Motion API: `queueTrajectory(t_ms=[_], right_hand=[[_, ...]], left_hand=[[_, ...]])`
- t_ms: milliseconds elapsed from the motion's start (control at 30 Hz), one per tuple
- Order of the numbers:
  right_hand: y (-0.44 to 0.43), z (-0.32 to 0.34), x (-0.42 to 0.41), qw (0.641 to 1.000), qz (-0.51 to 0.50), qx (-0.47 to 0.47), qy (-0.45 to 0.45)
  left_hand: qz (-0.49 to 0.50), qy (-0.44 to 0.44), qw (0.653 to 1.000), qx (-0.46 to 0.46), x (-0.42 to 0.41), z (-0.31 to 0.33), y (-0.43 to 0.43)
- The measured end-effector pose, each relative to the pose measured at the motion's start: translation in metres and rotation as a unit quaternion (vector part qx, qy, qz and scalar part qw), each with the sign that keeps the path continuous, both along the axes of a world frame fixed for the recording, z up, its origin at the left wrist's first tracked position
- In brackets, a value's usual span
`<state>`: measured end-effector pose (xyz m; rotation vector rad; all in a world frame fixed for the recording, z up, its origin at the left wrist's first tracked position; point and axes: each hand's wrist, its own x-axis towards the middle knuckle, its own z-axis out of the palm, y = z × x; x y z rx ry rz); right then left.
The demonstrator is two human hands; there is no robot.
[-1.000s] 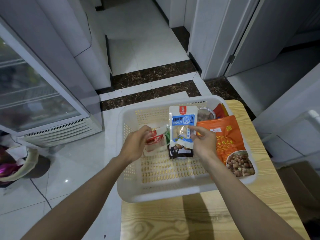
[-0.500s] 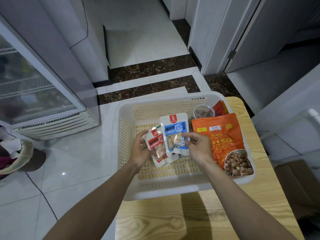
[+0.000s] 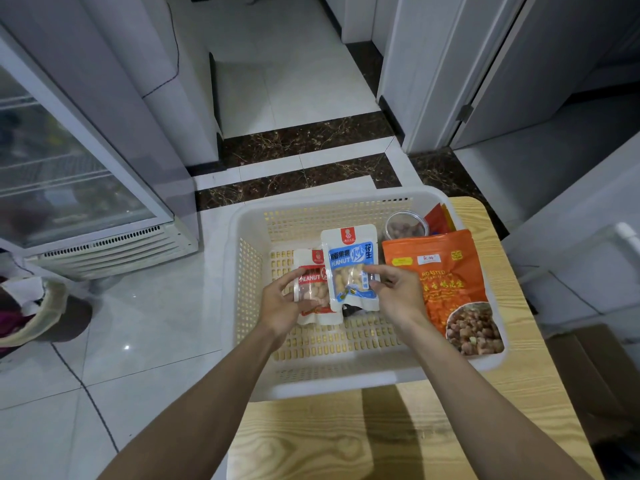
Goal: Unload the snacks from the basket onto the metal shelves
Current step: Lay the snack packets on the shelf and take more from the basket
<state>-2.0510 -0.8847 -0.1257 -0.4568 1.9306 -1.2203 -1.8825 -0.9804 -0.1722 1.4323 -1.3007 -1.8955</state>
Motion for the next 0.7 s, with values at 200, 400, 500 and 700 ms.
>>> queueTrajectory(t_ms=[200,400,500,700], right_hand=[[0.004,0.012,-0.002,0.999,-0.019,-0.039,-0.026],[0.015,0.03,0.002,0.996,-0.016,-0.081,-0.024],[0.026,0.043,0.011,0.995,-0.025,-0.099,-0.012],[0.069,0.078,0.04,0.988,-0.071,-0.14,0.002]], left_hand=[[0.028,0.036,0.999,-0.017,0.011,0.027,-0.002],[0.038,0.075,0.996,-0.031,0.021,0.055,0.002],[0.028,0.103,0.993,-0.051,0.026,0.074,0.01],[-0.033,0.142,0.985,-0.088,0.044,0.111,0.031]])
